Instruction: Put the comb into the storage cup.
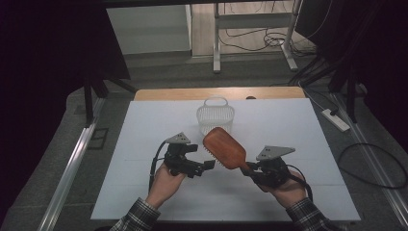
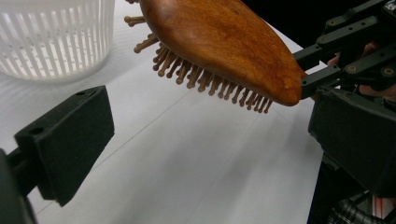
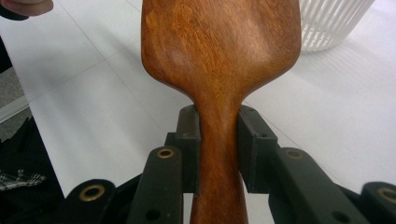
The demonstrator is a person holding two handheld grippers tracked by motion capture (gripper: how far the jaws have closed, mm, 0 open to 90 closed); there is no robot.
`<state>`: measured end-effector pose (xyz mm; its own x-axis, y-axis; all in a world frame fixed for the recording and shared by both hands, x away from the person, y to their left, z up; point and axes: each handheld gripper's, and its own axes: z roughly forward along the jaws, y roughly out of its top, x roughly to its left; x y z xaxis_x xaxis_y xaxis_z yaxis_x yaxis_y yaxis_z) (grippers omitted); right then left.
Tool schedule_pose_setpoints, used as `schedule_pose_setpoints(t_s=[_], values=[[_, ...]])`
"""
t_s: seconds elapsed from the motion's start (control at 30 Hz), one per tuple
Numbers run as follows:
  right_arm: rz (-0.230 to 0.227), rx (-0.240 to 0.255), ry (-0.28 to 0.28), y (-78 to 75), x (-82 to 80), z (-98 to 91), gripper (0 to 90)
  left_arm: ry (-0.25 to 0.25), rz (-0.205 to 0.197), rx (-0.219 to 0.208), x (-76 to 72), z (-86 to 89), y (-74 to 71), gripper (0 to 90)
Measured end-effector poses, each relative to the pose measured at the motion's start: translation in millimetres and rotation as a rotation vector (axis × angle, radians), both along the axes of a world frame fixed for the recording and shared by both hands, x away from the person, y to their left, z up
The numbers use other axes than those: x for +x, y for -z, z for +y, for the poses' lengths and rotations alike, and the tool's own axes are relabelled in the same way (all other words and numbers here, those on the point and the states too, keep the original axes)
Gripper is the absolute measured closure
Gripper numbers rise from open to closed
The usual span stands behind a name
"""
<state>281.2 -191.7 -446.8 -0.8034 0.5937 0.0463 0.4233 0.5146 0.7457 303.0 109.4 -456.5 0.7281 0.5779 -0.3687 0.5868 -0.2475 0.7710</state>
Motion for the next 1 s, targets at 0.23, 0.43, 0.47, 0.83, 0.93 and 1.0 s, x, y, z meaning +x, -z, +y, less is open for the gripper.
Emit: schedule_pose_setpoints(t_s=[0.23,0.43,0.47,0.83,0.93,1.0], values=[[0.001,0.012,-0.012,1.8,-2.1,5.1,72.4,-0.015,0.037,-0.012,1.1,-1.9,3.4,0.5],[0.000,0.027,-0.027,3.1,-4.7,10.1,72.4,-0.015,0.048,-0.031,1.1,-2.6,3.5,0.0],[-0.003,0.030,-0.028,3.6,-5.1,11.0,72.4,-0.015,0.052,-0.037,1.3,-2.6,3.9,0.0],[-0.008,0.051,-0.046,5.0,-9.5,19.1,72.5,0.003,0.093,-0.087,4.1,-4.9,5.6,0.0],[-0.011,0.058,-0.050,5.3,-10.9,21.4,72.5,0.000,0.097,-0.093,4.4,-5.6,5.2,0.0],[-0.015,0.058,-0.052,5.2,-11.8,22.7,72.4,-0.006,0.099,-0.100,4.6,-5.9,5.3,0.0]])
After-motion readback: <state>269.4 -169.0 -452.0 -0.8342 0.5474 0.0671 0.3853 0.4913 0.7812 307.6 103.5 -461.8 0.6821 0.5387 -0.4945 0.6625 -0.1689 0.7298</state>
